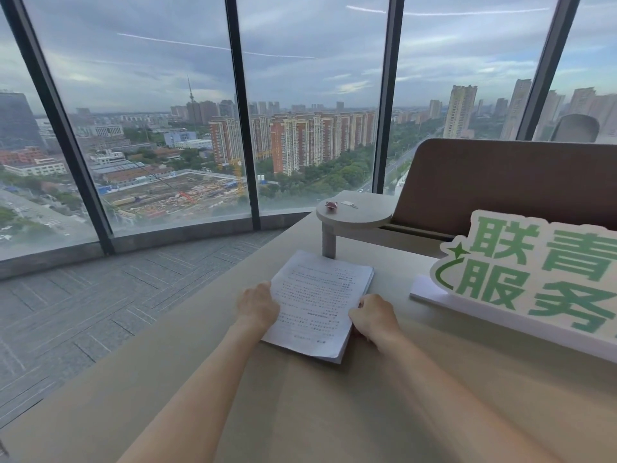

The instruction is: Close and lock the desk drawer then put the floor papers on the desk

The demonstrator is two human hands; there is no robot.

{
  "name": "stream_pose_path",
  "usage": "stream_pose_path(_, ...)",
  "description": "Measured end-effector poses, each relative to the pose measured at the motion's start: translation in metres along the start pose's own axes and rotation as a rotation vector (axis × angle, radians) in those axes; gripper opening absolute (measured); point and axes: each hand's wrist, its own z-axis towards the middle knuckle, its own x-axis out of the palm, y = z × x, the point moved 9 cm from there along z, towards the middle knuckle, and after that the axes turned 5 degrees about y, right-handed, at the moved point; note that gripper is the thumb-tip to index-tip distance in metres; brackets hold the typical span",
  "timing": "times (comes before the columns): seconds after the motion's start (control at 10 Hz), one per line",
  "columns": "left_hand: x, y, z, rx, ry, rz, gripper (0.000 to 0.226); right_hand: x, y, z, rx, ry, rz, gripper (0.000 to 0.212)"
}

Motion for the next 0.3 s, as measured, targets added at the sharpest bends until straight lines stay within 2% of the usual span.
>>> stream_pose_path(0.2, -0.007, -0.003, -0.009, 0.012, 0.036, 0.107, 0.048, -0.004, 0.004, 0.002, -0.020, 0.064, -0.186, 0.030)
stream_pose_path(0.3, -0.018, -0.014, -0.017, 0.083, -0.014, 0.004, 0.045, -0.012, 0.006, -0.002, -0.039, 0.050, -0.217, 0.028)
